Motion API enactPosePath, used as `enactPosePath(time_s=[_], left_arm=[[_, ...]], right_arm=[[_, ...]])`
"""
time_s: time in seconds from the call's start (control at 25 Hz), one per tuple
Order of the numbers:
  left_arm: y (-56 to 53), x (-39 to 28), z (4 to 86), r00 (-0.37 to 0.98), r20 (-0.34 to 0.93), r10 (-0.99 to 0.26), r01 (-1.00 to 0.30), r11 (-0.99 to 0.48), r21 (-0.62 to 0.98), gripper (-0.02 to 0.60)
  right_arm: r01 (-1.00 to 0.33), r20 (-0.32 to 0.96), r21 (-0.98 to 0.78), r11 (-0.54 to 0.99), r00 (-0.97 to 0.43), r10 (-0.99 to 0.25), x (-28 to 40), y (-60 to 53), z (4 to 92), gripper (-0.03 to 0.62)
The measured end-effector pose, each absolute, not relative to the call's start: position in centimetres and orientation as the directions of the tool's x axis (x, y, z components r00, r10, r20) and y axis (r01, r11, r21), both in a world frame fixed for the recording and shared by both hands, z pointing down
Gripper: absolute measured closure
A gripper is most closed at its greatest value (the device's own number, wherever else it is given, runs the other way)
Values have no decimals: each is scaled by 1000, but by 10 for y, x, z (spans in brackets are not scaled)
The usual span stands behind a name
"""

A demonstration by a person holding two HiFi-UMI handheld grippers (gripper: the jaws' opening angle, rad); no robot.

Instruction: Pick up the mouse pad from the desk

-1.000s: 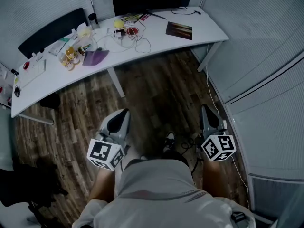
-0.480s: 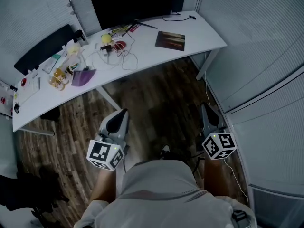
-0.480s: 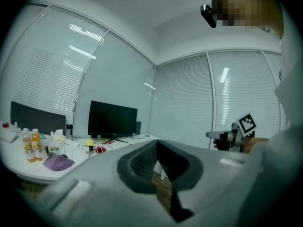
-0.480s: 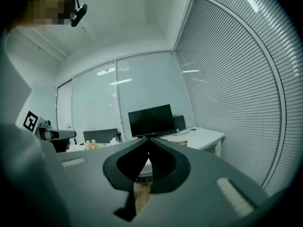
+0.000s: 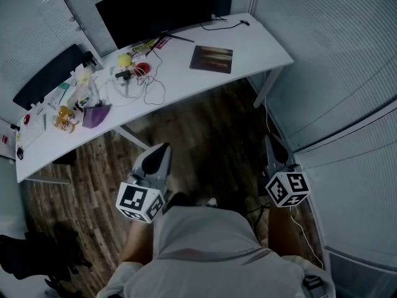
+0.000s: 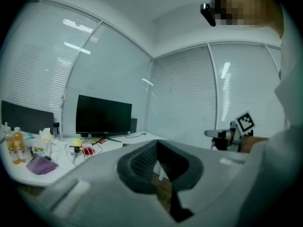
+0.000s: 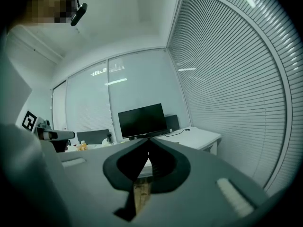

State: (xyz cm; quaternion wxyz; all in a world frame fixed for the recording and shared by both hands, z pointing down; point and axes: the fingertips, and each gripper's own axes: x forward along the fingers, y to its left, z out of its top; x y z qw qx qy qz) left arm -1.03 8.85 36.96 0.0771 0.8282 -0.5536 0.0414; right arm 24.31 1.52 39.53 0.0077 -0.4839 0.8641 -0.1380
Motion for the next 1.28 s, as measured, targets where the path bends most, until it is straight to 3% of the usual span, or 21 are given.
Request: enactPosePath(time_s=[0.48,1.0,1.28], left_arm=[[-45,-10,378,489,140,-861,-872,-483,75,580],[-202,-144,392,525,186,-831,-851,-509,129,580],[-253,-171,411,551,202,-809,-834,-526,166,580]], right_arm=[[-881,170,-219,420,-459,-872,239,-88,406,586],[-883,220,-152,444,-468,-856,86,-237,394,586],[-894,279,-136,426,-447,-850,55,-279,409,586]])
